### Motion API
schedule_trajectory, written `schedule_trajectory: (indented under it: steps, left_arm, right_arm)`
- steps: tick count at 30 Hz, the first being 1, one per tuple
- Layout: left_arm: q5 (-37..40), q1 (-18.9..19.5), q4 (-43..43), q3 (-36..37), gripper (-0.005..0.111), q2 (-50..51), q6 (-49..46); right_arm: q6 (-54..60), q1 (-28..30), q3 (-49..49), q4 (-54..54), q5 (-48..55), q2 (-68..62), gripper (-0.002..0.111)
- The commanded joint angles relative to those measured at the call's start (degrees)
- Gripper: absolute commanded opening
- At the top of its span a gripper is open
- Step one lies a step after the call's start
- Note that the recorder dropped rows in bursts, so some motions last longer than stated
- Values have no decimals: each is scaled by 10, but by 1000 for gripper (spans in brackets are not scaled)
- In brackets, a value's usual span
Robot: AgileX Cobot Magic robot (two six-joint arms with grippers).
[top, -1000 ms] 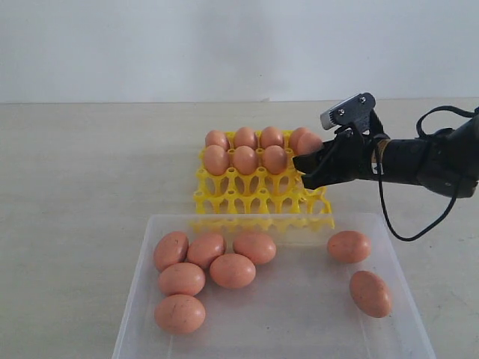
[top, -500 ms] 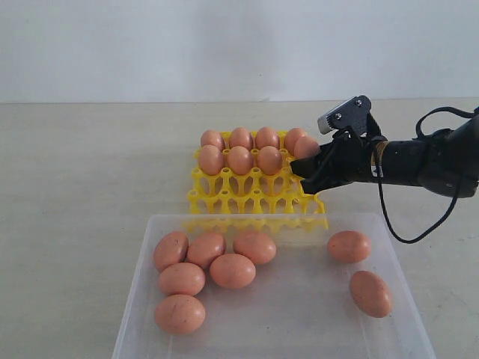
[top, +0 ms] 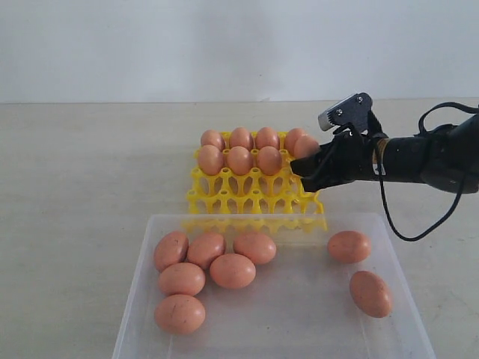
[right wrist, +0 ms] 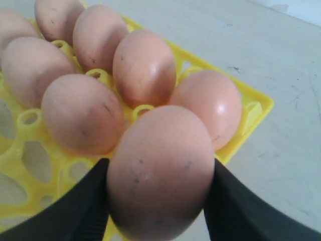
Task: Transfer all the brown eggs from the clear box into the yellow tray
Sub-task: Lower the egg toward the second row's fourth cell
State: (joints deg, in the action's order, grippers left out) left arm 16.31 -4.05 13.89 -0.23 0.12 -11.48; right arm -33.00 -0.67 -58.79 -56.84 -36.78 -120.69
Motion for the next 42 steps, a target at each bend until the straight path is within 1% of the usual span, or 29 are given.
schedule_trajectory:
  steps: [1, 7, 13, 23, 25, 29, 30, 32, 42]
  left_arm:
    - [-1, -5, 1, 2, 4, -1, -1]
    - [-1, -5, 1, 2, 4, -1, -1]
    - [-1, -5, 1, 2, 4, -1, -1]
    - [-1, -5, 1, 2, 4, -1, -1]
    - [-1, -5, 1, 2, 4, -1, -1]
    - [-1, -5, 1, 2, 4, -1, -1]
    - [-1, -5, 1, 2, 4, -1, -1]
    - [-1, -5, 1, 2, 4, -1, -1]
    - [-1, -5, 1, 2, 4, -1, -1]
  right_arm:
    - [-1, 1, 1, -5, -32, 20, 0]
    - [1, 1, 1, -7, -60, 23, 0]
    - [43, 1, 1, -5, -61, 22, 0]
    - [45, 1, 0, -5, -50, 22, 0]
    - [45, 1, 0, -5, -51, 22, 6]
    - [45, 1, 0, -1, -50, 22, 32]
    - [45, 1, 0, 3, -48, 22, 36]
    - [45, 1, 0, 13, -47, 22, 38]
    - [46, 1, -1, 20, -24, 22, 38]
